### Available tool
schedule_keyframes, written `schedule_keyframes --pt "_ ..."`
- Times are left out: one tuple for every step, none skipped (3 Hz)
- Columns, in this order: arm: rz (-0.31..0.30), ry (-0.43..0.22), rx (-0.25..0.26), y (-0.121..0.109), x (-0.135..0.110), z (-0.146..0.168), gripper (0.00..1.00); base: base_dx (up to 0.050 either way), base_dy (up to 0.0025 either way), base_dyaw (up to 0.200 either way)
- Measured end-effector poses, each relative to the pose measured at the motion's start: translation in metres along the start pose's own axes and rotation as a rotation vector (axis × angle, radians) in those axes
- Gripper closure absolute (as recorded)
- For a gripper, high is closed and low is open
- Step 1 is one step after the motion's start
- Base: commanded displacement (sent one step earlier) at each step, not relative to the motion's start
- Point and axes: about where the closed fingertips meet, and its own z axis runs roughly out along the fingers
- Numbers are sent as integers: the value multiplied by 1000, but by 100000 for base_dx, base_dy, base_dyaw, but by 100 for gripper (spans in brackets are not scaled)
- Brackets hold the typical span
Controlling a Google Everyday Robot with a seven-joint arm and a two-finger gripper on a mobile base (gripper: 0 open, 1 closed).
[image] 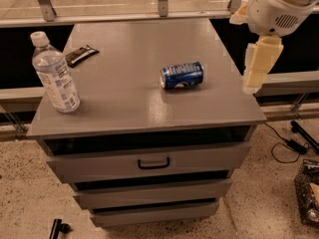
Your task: Pick pepsi can
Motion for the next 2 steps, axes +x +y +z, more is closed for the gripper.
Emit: schedule_keyframes --pt "0 0 0 0 0 0 0 2156 45 5291" --pt "0 0 0 0 0 0 0 0 0 0"
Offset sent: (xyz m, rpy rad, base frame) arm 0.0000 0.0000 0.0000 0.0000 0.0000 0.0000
